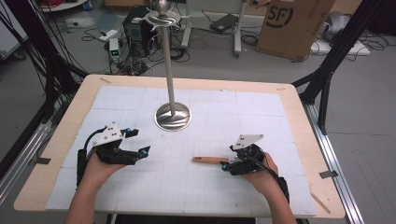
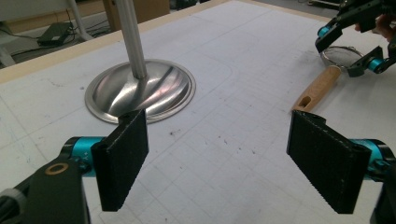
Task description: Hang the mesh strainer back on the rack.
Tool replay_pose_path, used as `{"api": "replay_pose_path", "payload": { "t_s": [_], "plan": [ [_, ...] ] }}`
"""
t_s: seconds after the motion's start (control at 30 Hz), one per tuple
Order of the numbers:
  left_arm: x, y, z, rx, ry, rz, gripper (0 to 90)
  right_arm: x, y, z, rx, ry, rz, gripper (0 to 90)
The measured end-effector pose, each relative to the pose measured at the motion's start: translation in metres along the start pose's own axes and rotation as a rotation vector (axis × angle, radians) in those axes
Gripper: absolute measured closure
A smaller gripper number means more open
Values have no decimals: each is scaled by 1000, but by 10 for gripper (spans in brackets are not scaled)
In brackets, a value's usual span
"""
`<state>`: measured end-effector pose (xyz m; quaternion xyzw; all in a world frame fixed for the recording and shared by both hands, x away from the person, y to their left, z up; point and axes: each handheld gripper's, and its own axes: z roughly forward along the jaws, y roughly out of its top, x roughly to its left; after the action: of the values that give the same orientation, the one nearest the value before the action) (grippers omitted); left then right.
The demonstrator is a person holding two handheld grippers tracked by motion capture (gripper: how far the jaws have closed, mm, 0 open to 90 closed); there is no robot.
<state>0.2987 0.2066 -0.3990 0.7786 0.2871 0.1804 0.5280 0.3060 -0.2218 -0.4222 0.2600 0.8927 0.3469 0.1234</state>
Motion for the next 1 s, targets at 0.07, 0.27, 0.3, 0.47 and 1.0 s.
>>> {"api": "replay_pose_path", "payload": {
  "t_s": [0.07,0.27,0.3,0.47,1.0],
  "plan": [
    [0,0,0,2,0,3,214,2,1,5,29,4,-4,345],
    [0,0,1,5,-4,6,214,3,1,14,88,22,-10,443],
    [-1,0,1,7,-3,6,214,2,1,15,90,23,-15,447],
    [-1,-1,2,8,-4,6,214,1,1,15,96,38,9,522],
    [-1,-1,2,10,-4,5,215,-2,1,12,86,20,63,636]
  ]
}}
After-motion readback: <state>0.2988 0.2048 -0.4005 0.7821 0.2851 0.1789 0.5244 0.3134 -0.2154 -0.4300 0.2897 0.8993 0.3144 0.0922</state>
